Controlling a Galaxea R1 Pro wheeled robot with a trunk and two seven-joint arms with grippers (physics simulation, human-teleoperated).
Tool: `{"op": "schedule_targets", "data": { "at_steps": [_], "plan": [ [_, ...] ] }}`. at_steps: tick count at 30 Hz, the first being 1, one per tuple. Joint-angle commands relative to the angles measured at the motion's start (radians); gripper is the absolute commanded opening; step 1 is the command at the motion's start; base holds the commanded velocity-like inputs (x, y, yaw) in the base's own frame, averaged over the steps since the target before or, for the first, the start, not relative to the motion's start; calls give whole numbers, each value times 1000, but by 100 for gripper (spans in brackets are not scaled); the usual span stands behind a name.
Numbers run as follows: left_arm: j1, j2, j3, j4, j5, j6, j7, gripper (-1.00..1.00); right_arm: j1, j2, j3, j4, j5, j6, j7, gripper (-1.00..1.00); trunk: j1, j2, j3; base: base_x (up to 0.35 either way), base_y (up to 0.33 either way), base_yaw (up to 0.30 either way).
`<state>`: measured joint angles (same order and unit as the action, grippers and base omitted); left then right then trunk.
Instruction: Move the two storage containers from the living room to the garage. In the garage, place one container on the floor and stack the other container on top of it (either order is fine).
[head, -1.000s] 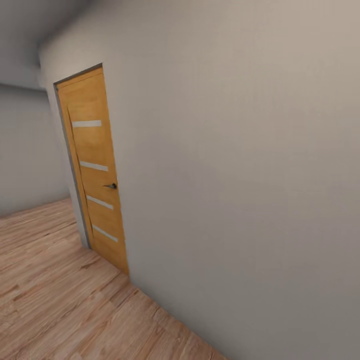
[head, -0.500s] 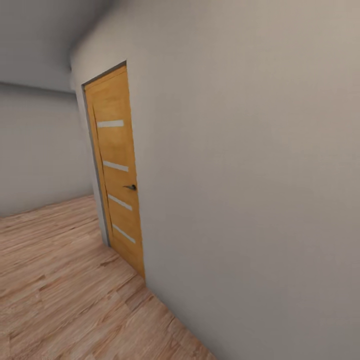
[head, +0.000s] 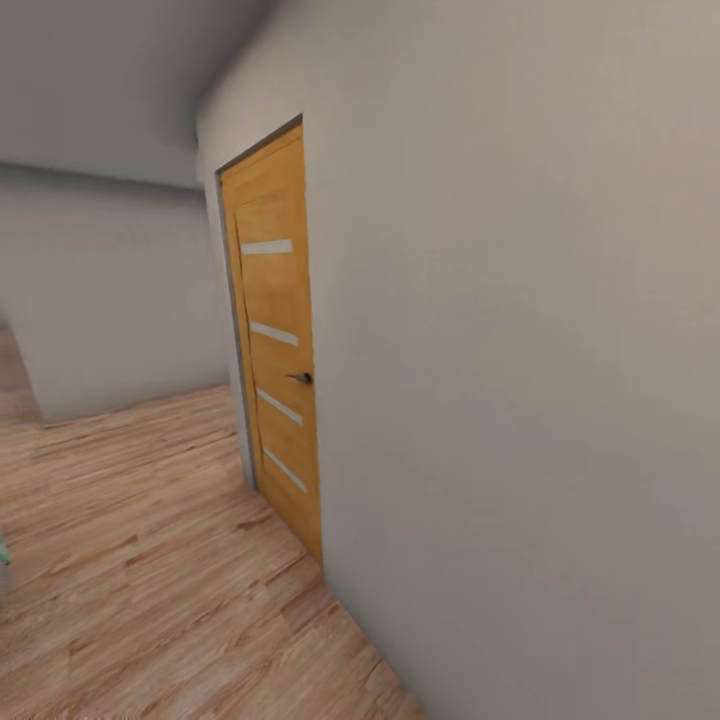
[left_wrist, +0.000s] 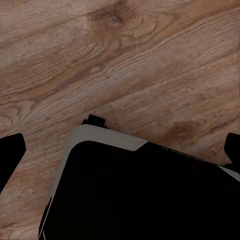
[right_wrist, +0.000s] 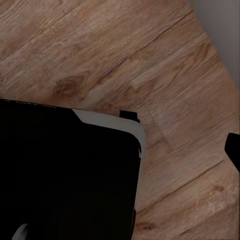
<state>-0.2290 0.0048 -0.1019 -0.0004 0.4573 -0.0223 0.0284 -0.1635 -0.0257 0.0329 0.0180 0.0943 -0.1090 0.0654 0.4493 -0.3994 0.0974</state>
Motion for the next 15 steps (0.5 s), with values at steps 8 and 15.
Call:
{"op": "schedule_targets", "data": {
  "at_steps": [8,15],
  "plan": [
    [0,0,-9,0,8,-3,2,100,-1,0,2,2,8,-6,-1,100,1,-1,0,210,0,269],
    [0,0,-9,0,8,-3,2,100,-1,0,2,2,8,-6,-1,100,1,-1,0,196,0,269]
  ]
}}
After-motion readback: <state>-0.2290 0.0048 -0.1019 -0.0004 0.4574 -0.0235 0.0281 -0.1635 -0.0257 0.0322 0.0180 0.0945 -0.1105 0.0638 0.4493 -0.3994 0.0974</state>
